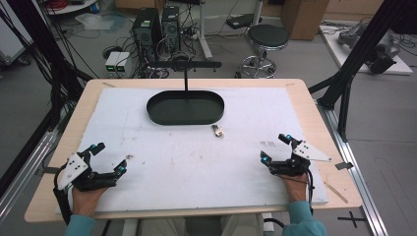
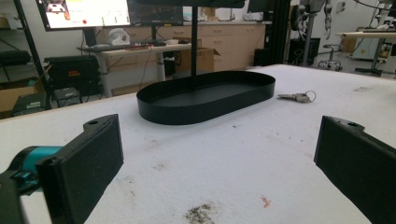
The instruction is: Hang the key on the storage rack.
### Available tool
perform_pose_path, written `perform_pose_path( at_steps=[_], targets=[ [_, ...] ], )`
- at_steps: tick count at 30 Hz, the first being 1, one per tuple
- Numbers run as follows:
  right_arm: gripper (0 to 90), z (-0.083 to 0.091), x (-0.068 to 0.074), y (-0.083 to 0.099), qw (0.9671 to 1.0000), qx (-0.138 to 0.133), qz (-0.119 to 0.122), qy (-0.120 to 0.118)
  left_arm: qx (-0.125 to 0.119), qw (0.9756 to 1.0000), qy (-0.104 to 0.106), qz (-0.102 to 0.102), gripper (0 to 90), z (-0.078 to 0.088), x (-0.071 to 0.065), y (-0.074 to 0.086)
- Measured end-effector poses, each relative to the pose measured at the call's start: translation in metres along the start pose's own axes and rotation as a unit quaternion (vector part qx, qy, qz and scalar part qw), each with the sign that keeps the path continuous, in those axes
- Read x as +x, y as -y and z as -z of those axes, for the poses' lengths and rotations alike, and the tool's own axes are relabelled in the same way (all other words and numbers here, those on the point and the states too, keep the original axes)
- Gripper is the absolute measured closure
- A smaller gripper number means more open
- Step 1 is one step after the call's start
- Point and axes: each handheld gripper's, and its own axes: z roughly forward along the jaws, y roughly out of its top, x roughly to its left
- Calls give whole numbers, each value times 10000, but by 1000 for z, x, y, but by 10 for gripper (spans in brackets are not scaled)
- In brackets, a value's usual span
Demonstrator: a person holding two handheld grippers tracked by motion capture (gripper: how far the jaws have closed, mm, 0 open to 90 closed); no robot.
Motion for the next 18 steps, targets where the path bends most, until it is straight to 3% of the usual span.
perform_pose_path(
  at_steps=[11,18],
  targets=[
    [6,0,0,0,10000,32,-42,-4,0,10000,6,-24,17,0,-1,0],
    [6,-2,1,-1,9999,83,75,10,3,10000,3,11,17,0,0,0]
  ],
)
